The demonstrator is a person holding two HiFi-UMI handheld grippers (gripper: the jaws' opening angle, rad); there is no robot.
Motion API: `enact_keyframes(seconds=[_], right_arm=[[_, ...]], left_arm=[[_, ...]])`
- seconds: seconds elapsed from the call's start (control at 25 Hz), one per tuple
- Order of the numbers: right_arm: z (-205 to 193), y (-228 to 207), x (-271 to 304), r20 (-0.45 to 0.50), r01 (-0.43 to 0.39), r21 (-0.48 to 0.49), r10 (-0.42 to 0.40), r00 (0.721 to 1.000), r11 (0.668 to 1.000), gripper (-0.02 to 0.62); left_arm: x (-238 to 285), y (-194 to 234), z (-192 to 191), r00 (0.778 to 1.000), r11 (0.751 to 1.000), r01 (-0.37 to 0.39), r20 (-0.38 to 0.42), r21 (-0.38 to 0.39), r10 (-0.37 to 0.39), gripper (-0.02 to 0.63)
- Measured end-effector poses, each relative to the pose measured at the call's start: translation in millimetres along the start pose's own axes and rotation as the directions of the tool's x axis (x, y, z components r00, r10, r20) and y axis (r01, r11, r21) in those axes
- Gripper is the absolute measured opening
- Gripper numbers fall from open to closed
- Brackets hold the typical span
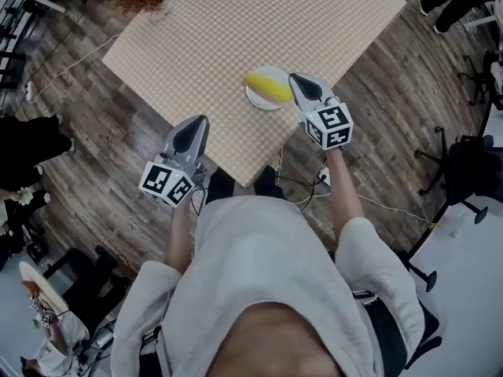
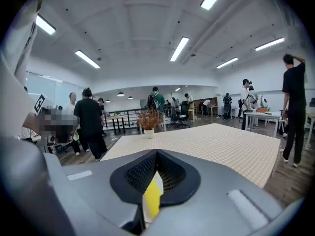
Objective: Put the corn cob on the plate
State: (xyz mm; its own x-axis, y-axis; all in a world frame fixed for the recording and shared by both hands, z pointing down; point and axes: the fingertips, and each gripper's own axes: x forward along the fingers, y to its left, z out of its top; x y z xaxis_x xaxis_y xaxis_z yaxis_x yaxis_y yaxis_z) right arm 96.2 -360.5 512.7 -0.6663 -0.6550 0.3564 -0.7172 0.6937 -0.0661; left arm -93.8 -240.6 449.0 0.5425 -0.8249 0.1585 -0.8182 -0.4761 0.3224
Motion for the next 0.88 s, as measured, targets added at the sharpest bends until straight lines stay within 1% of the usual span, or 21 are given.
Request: enact_keyframes(seconds=[0.12,0.2,0.32,0.44,0.56,0.68,0.88], right_arm=[[13,4,-25,0.086,0.001,0.02,-0.002,0.996,1.0,0.0],[12,8,-40,0.121,-0.005,0.041,0.0,0.993,0.999,0.0],[5,18,-61,0.132,-0.008,0.058,0.0,0.991,0.998,-0.002],[0,39,-79,0.139,-0.013,0.062,0.005,0.99,0.998,-0.002],[5,53,-97,0.158,0.011,0.048,-0.018,0.987,0.999,-0.002],[13,67,-111,0.182,0.05,0.046,-0.058,0.982,0.998,-0.002],[11,104,-121,0.166,0.107,0.037,-0.112,0.98,0.994,-0.002]], left_arm=[[-8,-14,3,0.999,0.999,-0.032,0.015,0.038,0.031,0.008],[-13,-23,3,0.999,0.997,-0.052,0.019,0.049,0.051,0.008],[-18,-35,3,0.998,0.996,-0.059,0.02,0.062,0.058,0.008],[-25,-42,2,0.998,0.996,-0.056,0.019,0.069,0.055,0.008],[-21,-49,5,0.999,0.996,-0.026,0.027,0.081,0.024,0.008],[-20,-60,2,1.0,0.995,0.026,0.015,0.093,-0.028,0.008],[-46,-67,-10,0.995,0.992,0.102,0.007,0.079,-0.103,0.008]])
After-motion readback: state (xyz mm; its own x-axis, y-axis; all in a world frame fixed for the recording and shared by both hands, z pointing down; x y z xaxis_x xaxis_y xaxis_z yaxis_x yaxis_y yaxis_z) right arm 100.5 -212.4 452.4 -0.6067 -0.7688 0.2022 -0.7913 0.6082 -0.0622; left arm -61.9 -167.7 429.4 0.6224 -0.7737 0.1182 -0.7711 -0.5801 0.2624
